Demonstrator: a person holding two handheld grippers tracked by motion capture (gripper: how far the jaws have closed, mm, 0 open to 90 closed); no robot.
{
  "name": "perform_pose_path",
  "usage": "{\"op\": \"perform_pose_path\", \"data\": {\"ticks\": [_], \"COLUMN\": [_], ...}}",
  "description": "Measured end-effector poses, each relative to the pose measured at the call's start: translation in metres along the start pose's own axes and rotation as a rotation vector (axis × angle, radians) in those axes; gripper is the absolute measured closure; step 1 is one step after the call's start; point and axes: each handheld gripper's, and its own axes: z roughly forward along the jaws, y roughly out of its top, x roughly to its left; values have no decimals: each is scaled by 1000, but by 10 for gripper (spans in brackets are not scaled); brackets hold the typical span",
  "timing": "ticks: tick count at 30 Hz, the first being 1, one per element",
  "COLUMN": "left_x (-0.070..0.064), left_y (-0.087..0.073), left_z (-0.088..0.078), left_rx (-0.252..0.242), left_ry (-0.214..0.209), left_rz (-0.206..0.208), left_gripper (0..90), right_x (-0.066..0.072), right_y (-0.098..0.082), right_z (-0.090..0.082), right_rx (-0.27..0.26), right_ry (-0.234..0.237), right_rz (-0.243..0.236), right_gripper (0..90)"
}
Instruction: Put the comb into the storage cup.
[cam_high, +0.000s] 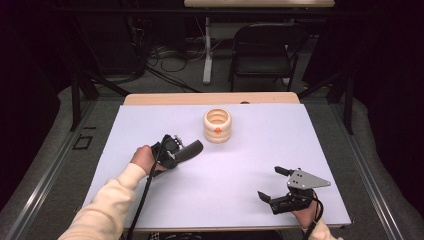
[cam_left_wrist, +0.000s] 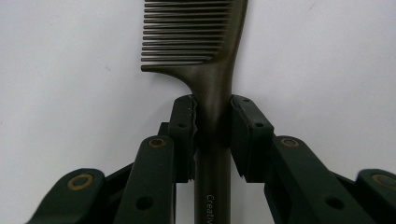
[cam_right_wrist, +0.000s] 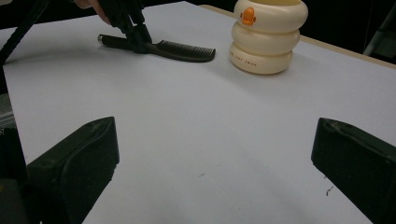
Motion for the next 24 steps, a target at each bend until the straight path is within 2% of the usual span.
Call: {"op": "perform_pose_path", "data": {"ticks": [5,6,13,14,20,24], "left_x": [0,-1,-2,-3,-5,-6], "left_y": [0,-1,-6,-8,-16,-22], "left_z": [-1,-2,-11,-14,-20,-22], "left_rx": [-1,-13,-82,-104,-162,-196], "left_ry": [4,-6,4,-4,1,-11], "left_rz": [12,1,-16,-28,-45,-65], "left_gripper": [720,720,720,720,720,720], "right_x": [0,0,0,0,0,0], "right_y": [0,0,0,0,0,0], "right_z": [0,0,0,0,-1,0], "right_rx": [0,0,-2,-1,0,0], "right_ry": [-1,-2,-3,-3,-3,-3], "right_rz": [-3,-3,-4,-4,-5,-4], "right_gripper": [3,3,3,2,2,2]}}
